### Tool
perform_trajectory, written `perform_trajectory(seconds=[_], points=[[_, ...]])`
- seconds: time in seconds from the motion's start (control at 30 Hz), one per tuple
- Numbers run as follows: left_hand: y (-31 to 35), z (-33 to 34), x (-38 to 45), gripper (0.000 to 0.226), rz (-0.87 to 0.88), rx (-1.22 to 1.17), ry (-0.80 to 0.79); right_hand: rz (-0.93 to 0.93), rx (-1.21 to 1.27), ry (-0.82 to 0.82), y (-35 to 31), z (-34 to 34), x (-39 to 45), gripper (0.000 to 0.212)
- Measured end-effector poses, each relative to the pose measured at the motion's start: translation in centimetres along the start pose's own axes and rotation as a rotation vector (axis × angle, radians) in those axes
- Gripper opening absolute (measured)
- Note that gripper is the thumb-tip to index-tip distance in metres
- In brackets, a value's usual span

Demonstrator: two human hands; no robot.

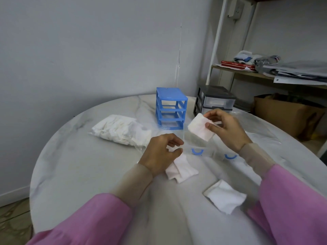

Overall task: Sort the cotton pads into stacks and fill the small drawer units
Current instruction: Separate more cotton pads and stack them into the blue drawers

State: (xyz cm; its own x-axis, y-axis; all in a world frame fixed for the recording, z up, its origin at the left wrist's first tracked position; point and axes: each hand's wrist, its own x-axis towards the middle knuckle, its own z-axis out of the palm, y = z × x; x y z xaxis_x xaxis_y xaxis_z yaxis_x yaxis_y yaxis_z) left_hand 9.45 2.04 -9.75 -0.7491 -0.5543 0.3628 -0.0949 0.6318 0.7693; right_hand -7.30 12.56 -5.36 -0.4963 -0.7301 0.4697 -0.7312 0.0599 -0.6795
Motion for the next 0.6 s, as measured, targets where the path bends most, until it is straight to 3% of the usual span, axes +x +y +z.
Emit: perform_trajectory(seconds=[0.27,0.47,0.6], points=[[-0.5,0.2,-0.3,0.033,0.054,0.323,-0.174,0.102,-0.309,-0.364,0.7,1.4,2.2,0.022],[-0.4,0.2,-0.3,0.022,0.098,0.329,-0.165,0.098,-0.347,-0.401,1.4,1.6,2.3,0.024],[-0.3,0.3,-0.2,0.019,0.139,0.322,-0.150,0.025,-0.440,-0.329,1.8,1.8,1.9,0.024]])
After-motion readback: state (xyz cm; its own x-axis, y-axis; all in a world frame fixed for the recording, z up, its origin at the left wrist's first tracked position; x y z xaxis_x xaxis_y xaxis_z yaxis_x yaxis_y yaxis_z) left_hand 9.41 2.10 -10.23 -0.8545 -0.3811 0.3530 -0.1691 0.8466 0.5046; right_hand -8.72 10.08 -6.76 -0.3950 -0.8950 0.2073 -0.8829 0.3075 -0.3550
